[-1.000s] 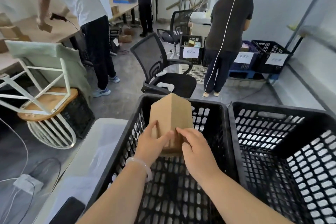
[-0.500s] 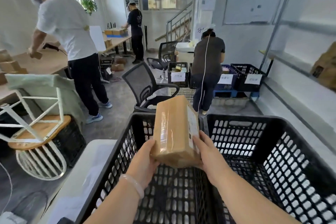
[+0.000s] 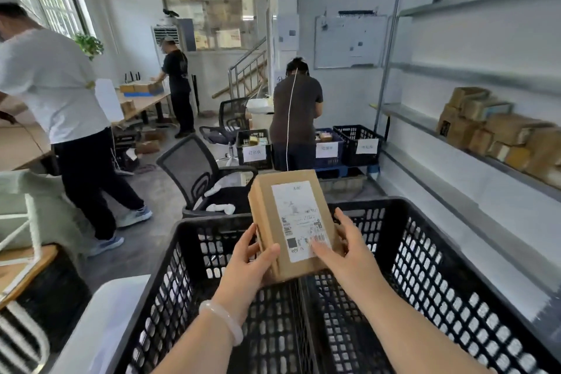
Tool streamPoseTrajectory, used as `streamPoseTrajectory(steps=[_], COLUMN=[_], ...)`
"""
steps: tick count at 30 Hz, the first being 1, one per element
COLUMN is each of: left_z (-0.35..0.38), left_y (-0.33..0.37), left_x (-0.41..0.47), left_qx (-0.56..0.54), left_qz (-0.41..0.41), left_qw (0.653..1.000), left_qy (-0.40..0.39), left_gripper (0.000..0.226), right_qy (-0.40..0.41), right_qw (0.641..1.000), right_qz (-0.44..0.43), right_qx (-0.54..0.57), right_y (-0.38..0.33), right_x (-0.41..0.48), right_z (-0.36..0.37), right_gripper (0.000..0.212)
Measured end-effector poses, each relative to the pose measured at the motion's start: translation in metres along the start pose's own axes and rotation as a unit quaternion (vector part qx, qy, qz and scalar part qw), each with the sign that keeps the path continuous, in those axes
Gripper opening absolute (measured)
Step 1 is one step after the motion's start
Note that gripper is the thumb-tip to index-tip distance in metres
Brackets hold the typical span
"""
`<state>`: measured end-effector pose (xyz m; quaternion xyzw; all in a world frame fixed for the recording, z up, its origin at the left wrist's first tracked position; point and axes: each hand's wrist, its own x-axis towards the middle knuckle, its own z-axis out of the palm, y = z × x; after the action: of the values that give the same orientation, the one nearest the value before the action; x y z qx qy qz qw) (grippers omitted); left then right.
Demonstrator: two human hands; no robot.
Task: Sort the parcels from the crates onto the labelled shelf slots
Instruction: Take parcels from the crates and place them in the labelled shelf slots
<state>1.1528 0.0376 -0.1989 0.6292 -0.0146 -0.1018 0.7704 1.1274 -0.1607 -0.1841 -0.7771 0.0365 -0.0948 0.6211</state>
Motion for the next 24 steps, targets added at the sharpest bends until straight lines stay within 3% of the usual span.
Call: streamPoseTrajectory(steps=[3, 5, 7, 9, 13, 16, 19, 22, 24], left_z=[0.020, 0.034, 0.046, 0.051, 0.038, 0.029, 0.031, 0.045, 0.057], left_y=[-0.006, -0.011, -0.014, -0.013, 0.005, 0.023, 0.039, 0.047, 0.049], left_x=[0.001, 0.002, 0.001, -0.002, 0.000, 0.001, 0.005, 0.014, 0.017], left_qx=[-0.064, -0.086, -0.094, -0.078, 0.100, 0.297, 0.432, 0.506, 0.519], left_qz=[0.000, -0.001, -0.013, -0.022, 0.052, 0.185, 0.261, 0.256, 0.237], left_qw=[0.998, 0.996, 0.995, 0.996, 0.990, 0.930, 0.863, 0.814, 0.804], left_qy=[-0.005, -0.008, -0.023, -0.027, 0.082, 0.114, -0.006, -0.130, -0.168], left_gripper=[0.080, 0.073, 0.074, 0.086, 0.110, 0.097, 0.080, 0.078, 0.079], right_qy=[0.017, -0.021, -0.046, -0.018, 0.046, 0.050, 0.040, 0.041, 0.052], right_qw=[0.990, 0.971, 0.959, 0.963, 0.981, 0.989, 0.994, 0.995, 0.996], right_qz=[0.082, 0.143, 0.158, 0.142, 0.124, 0.106, 0.094, 0.088, 0.076], right_qx=[0.112, 0.188, 0.232, 0.228, 0.139, 0.092, 0.049, 0.017, -0.022], right_y=[0.003, 0.006, 0.011, 0.013, 0.007, 0.001, -0.008, -0.019, -0.027], right_x=[-0.008, -0.012, -0.012, -0.010, -0.006, -0.007, -0.009, -0.011, -0.013], right_z=[-0.012, -0.016, -0.021, -0.029, -0.052, -0.063, -0.069, -0.081, -0.093], right_gripper=[0.101, 0.097, 0.081, 0.086, 0.122, 0.122, 0.111, 0.103, 0.099])
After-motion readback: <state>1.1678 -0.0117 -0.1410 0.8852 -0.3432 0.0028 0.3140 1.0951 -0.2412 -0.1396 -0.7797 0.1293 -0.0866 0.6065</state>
